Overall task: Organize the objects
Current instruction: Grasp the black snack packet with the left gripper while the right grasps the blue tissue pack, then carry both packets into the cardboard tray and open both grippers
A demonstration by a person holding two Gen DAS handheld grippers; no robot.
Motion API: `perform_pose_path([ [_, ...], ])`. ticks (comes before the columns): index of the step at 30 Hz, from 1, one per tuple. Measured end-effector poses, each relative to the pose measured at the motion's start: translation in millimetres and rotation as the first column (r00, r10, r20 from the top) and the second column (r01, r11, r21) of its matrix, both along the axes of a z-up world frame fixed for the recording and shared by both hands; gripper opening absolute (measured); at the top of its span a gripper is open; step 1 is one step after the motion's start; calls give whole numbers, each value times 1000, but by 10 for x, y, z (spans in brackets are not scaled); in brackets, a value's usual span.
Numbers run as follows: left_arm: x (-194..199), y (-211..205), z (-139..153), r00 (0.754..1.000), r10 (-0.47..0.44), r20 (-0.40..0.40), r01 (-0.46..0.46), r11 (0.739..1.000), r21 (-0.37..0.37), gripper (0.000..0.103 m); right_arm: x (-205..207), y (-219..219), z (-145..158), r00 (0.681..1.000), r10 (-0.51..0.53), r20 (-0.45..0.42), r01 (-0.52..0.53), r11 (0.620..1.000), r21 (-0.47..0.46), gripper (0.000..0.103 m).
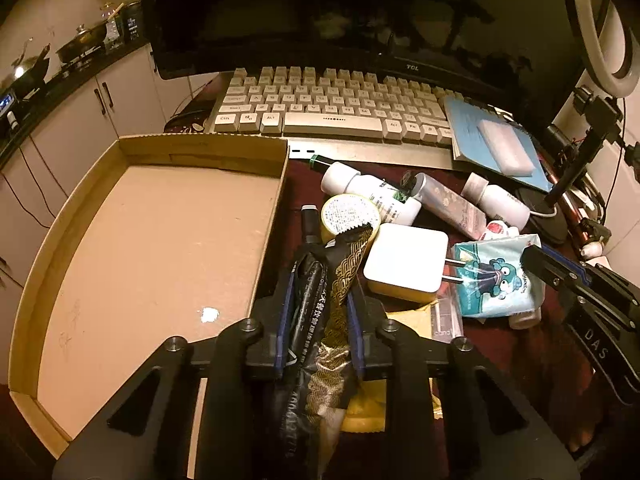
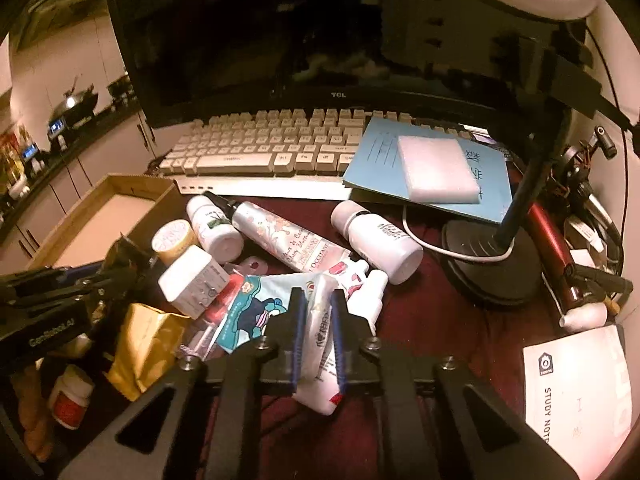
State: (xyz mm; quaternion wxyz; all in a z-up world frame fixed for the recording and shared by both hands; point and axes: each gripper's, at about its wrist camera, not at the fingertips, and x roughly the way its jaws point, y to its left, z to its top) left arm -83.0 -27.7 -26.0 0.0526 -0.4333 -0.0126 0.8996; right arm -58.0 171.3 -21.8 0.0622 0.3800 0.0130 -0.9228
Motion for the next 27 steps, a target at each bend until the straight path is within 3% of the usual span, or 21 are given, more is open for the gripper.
perform_pose_path([
  [3, 66, 11, 64, 1000, -3, -16, 3, 1000, 5, 23, 59, 22, 33, 1000, 9, 13, -9, 999, -48, 6],
  [16, 350, 66, 485, 994, -43, -104, 49, 997, 55, 21, 388, -7, 375, 998, 36, -60, -41, 995, -89, 5],
  [27, 637, -429, 821, 985, 71, -157, -59, 995, 82, 21, 421, -439, 610, 984, 153, -95, -166, 973, -161, 5],
])
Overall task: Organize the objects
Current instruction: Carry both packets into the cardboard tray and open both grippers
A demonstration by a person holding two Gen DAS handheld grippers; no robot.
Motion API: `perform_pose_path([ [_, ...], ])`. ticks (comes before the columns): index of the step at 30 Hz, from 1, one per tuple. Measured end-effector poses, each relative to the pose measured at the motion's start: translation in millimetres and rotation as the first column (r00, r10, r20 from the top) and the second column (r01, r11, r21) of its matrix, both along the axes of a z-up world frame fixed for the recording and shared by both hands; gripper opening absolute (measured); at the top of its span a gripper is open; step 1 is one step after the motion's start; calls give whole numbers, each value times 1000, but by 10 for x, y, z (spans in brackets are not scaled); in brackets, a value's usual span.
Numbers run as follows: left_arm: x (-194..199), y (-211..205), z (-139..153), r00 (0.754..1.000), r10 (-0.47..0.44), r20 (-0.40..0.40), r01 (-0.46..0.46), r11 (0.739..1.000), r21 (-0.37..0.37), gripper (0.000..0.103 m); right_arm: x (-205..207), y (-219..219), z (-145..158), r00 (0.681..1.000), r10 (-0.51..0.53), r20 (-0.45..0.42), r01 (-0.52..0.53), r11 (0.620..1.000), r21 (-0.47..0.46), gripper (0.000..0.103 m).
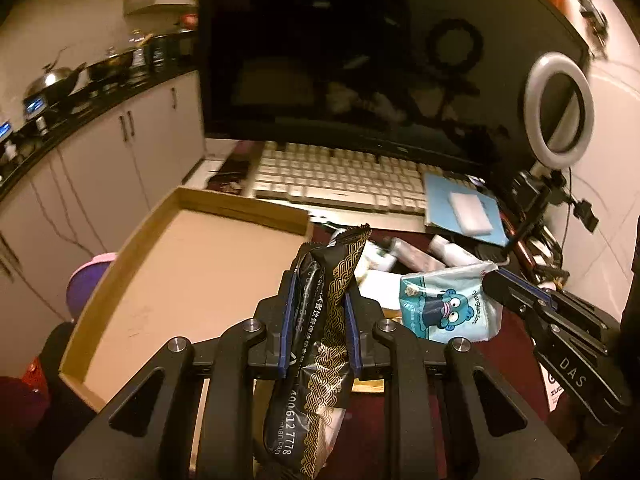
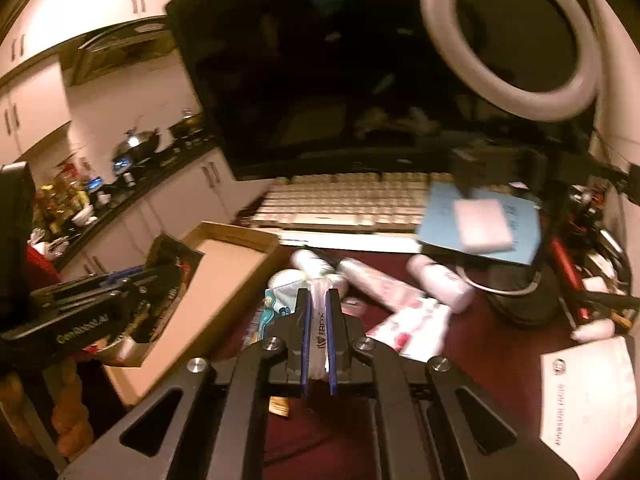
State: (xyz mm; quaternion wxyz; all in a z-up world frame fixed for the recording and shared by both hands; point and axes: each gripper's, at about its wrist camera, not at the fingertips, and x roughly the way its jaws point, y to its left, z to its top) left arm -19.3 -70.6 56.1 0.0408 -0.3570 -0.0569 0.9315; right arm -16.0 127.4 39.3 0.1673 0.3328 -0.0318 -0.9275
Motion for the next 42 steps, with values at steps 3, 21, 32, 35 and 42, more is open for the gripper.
perform_pose_path([
  [3, 65, -214, -9, 998, 57, 1, -57, 998, 3, 21, -25, -204, 5, 999, 48, 0, -48, 999, -14, 5],
  [21, -118, -1022, -552, 958, 243, 154, -241, 970, -32, 21, -609, -1356, -405, 967, 240, 80, -236, 970, -56, 5],
  [32, -339, -1015, -808, 957, 206, 202, -213, 977, 14, 25, -757, -1502, -568, 972, 223, 80, -224, 975, -2, 5],
  [35, -351, -1021, -836, 961, 189, 203, -202, 978, 46, 31, -784, -1524, -607, 974, 214, 77, -216, 976, 14, 5],
  [42, -363, -1062, -879, 958, 190, 214, -212, 974, 85, 44, -833, -1517, -703, 975, 199, 93, -203, 979, 25, 6],
])
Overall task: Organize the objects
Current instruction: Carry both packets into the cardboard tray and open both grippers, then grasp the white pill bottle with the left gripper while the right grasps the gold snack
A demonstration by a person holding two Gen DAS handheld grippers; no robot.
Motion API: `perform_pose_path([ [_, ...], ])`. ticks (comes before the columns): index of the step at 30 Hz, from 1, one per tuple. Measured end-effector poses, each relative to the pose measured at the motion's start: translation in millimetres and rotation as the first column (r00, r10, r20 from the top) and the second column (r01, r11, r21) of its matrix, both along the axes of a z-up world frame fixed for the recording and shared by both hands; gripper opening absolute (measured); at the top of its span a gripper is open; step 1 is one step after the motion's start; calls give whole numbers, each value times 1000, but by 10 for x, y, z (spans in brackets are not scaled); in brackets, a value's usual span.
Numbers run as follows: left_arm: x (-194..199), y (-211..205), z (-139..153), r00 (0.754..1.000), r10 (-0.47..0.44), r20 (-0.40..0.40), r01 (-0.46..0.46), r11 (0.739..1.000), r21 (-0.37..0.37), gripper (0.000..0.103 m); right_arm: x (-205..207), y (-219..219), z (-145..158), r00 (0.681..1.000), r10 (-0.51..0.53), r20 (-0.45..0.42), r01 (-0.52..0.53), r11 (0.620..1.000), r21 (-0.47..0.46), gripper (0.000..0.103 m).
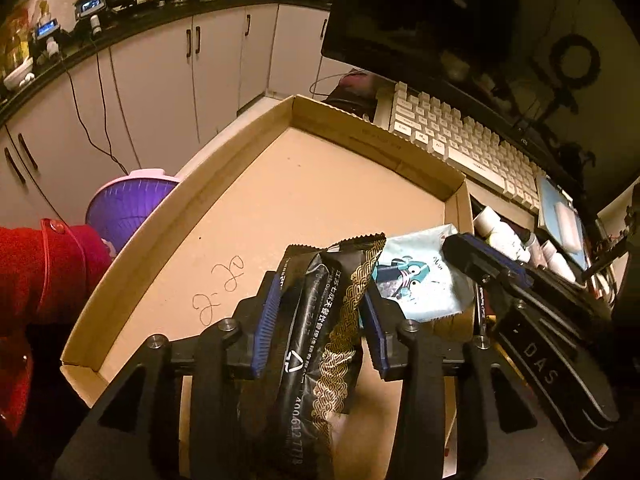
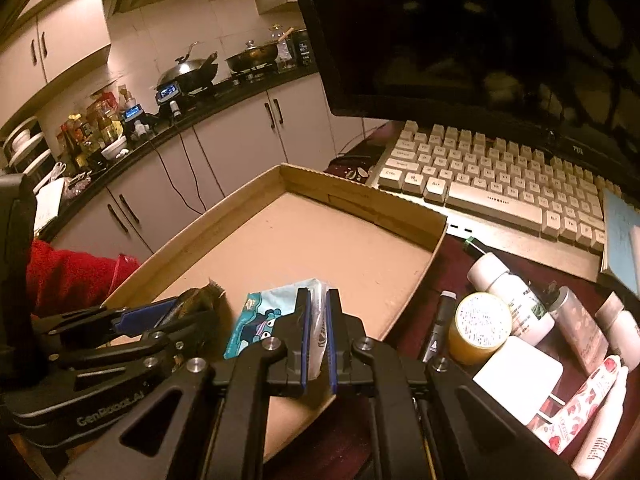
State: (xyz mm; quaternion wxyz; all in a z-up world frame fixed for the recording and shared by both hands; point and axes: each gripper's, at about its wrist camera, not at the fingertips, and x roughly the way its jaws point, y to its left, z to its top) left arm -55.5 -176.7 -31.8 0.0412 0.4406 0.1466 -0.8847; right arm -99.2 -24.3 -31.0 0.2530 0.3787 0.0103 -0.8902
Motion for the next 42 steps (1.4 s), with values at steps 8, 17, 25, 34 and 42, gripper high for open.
perform_pose_path([
  [8, 81, -104, 97, 998, 13, -68, -2, 988, 155, 66, 41, 4, 24, 1000, 3, -1, -3, 1000, 5, 6],
  [17, 218, 188, 300, 992, -63, -111, 73, 994, 85, 66, 368, 469, 236, 1000, -21, -12, 20, 998, -55, 38],
  [25, 664, 711, 253, 971, -225, -83, 225, 974, -5, 66, 937, 1078, 199, 997, -70, 32, 72, 995, -68, 69],
  [34, 812, 1214, 95, 927, -375, 8, 374, 923, -85, 66, 1195, 1548, 100, 976, -205, 68, 210, 975, -70, 69],
  [42, 719, 1322, -56, 913, -401, 80, 408, 905, -121, 52, 1325, 1620, 40, 973, -224, 62, 229, 970, -85, 69],
])
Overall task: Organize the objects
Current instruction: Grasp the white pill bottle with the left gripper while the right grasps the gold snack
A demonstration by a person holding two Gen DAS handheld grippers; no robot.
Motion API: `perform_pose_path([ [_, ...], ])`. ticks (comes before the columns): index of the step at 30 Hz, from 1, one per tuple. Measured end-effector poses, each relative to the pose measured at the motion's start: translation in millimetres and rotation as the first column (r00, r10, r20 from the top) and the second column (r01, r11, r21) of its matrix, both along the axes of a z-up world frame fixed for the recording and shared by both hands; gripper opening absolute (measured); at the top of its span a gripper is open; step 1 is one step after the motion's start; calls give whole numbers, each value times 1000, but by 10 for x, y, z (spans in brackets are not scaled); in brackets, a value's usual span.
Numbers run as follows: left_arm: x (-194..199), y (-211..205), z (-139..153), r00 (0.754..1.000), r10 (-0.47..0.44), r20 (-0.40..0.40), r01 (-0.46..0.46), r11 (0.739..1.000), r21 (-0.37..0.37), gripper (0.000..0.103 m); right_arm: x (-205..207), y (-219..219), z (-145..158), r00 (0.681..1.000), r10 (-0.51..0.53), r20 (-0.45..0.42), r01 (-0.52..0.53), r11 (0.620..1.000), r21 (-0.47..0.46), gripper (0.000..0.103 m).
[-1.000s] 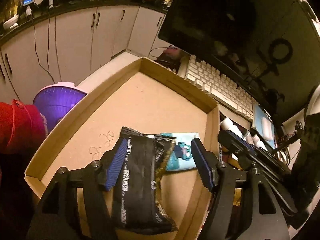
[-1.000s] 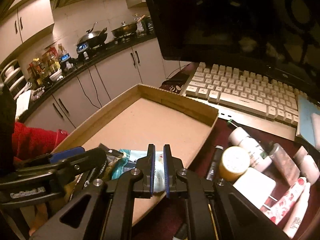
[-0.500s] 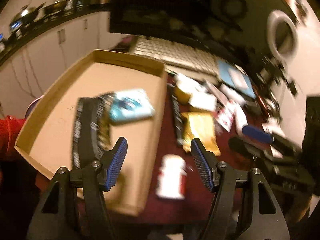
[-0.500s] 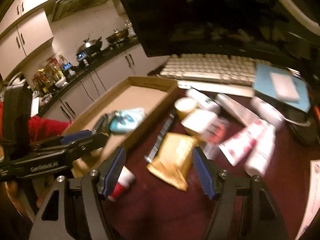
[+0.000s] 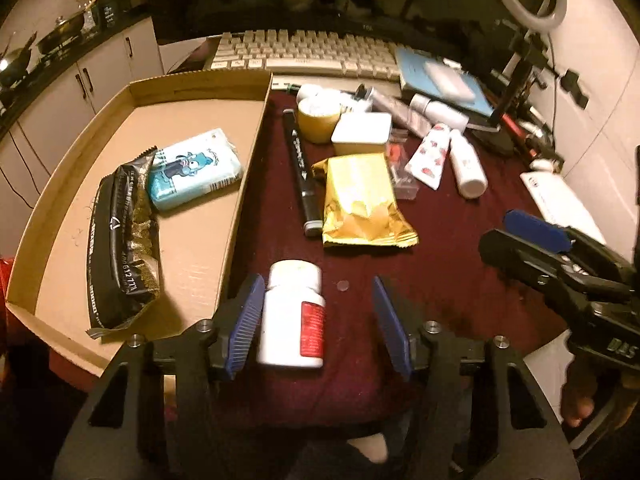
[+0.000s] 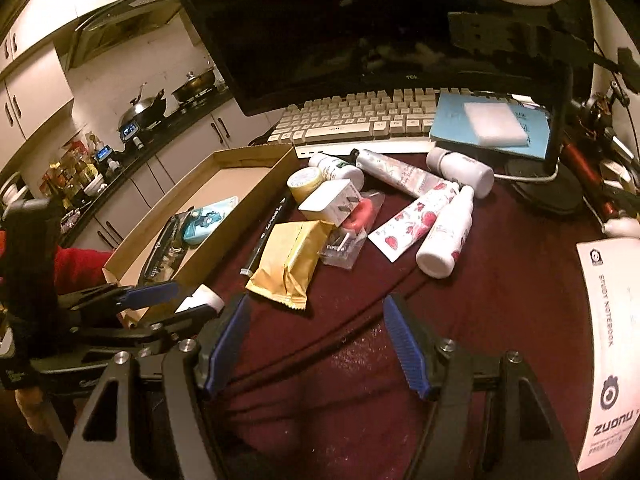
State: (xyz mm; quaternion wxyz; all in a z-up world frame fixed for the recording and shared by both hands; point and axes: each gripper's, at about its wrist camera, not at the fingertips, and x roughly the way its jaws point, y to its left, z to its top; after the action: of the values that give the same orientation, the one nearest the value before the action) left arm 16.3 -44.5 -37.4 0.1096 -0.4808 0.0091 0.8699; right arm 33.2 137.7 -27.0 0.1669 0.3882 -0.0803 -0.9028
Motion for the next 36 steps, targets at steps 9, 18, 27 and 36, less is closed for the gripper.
perform_pose_path([
  [9, -24, 19, -112, 1000, 14, 19, -14, 1000, -14, 34, -29, -18, -28, 1000, -4, 18, 4, 1000, 6, 69],
  [18, -18, -230, 26, 996, 92, -24, -86, 980, 179, 34, -241, -158, -92, 997, 31, 67, -30, 1000, -8, 69],
  [27, -57, -388, 95, 990, 136, -40, -124, 967, 221, 34, -551, -438, -118, 992, 69, 106, -70, 998, 2, 59],
  [36, -61, -381, 98, 991, 124, -51, -108, 966, 236, 34, -777, -571, -203, 985, 68, 161, -68, 998, -5, 56],
])
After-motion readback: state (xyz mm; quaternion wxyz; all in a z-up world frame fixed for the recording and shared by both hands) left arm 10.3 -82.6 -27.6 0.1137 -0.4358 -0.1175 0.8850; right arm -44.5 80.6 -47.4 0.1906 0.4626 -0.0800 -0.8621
